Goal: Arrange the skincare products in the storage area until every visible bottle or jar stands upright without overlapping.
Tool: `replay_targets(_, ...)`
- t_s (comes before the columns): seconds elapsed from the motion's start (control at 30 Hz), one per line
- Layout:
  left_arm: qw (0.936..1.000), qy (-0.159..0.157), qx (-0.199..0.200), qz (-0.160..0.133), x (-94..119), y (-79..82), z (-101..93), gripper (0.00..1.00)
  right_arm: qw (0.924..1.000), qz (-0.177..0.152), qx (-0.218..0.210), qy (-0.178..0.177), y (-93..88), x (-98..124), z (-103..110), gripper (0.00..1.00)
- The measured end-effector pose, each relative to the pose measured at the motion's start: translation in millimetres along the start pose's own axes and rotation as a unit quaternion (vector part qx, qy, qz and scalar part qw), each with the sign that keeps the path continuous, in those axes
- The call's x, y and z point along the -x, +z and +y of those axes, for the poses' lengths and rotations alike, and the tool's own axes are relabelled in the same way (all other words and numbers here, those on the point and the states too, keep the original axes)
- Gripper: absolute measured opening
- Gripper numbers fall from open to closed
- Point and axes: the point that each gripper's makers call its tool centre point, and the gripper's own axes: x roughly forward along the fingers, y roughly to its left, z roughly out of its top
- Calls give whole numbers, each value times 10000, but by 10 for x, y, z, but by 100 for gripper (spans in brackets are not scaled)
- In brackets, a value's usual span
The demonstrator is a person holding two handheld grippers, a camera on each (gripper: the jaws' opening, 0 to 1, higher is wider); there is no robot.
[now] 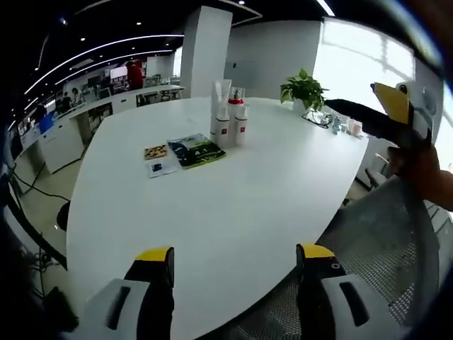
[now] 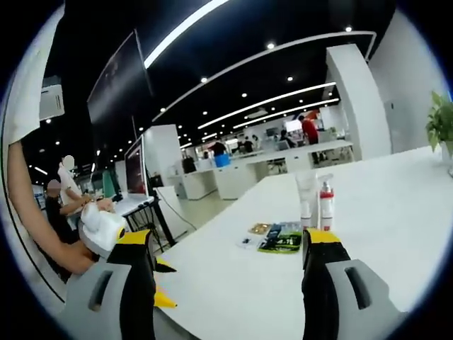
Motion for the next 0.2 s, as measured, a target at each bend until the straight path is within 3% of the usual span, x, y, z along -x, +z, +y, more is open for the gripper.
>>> replay_targets(0.1, 10000, -27, 20, -37, 6, 14, -11, 73, 9999, 113, 29, 33, -49, -25, 15, 82)
replay_targets(0.2, 9999, 24, -4, -118, 18, 50, 15, 73, 9988, 446, 135, 174, -190, -65, 82, 82)
